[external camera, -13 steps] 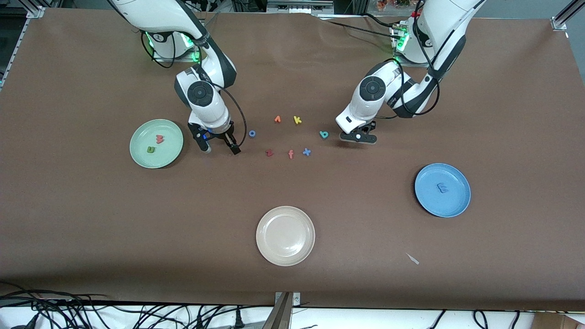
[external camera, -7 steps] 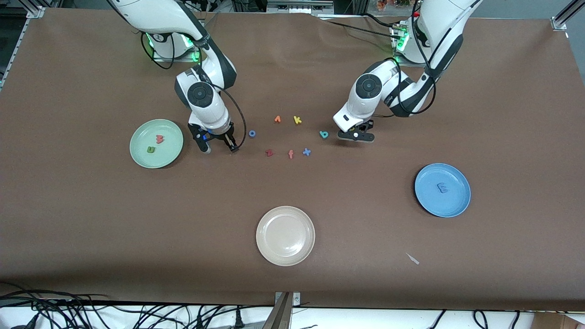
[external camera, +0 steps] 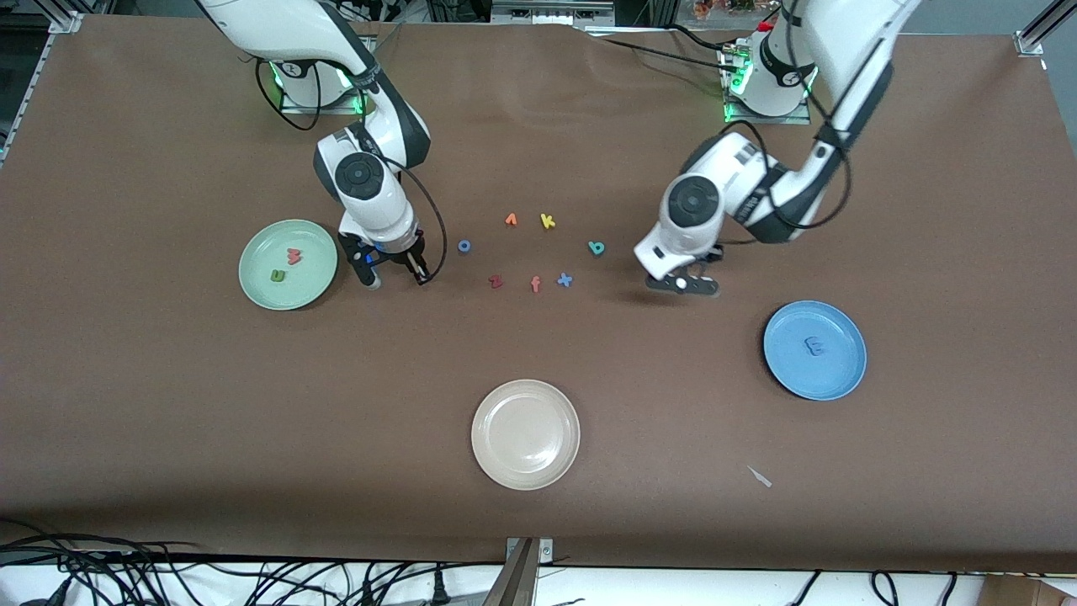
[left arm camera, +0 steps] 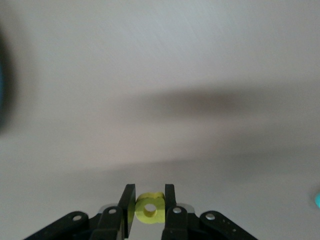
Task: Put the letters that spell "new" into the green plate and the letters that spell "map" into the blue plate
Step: 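Place the orange e on the green plate while the left gripper places yellow a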
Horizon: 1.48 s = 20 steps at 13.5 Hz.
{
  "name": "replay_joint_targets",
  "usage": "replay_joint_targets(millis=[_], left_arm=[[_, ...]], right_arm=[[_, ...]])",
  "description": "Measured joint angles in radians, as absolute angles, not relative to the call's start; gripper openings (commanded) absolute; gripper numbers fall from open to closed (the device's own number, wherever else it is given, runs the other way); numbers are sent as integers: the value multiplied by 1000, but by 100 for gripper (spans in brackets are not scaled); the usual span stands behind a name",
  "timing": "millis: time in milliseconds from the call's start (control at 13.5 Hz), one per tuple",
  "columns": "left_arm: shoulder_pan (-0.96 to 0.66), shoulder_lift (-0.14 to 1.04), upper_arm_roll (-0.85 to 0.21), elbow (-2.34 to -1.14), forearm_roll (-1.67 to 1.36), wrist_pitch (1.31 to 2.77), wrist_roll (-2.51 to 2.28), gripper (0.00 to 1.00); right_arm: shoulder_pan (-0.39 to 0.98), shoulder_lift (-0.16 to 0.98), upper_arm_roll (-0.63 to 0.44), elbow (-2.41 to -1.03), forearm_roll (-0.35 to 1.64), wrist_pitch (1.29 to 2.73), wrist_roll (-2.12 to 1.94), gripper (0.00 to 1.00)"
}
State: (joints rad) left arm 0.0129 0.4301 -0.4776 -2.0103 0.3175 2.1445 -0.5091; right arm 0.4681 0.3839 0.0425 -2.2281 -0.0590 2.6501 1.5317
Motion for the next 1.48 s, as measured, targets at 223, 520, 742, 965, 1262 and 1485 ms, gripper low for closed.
replay_joint_targets(millis=[223,520,742,965,1262,1485], left_arm=[[150,434,-470,-1957,318,2140,-330,10],[290,464,-437,-1903,354,2140,-89,15],[313,548,-400,-1849,406,2151,-36,99],[307,620,-402,-1796,429,2160,-35,100],[305,619,-452,-1736,385,2148,-93,100],[297,615,-562,-1735,373,2072,-247,100]], right_arm=[[467,297,-46,-2223,-59,2472,1329,0],[462,231,-216,-2237,-59,2360,1019,0],[459,239,-298,-2284,-59,2379,884,41],[463,268,-301,-2302,-59,2394,861,100],[469,245,-299,-2263,-59,2371,824,100],[472,214,-285,-2095,-59,2127,770,100]])
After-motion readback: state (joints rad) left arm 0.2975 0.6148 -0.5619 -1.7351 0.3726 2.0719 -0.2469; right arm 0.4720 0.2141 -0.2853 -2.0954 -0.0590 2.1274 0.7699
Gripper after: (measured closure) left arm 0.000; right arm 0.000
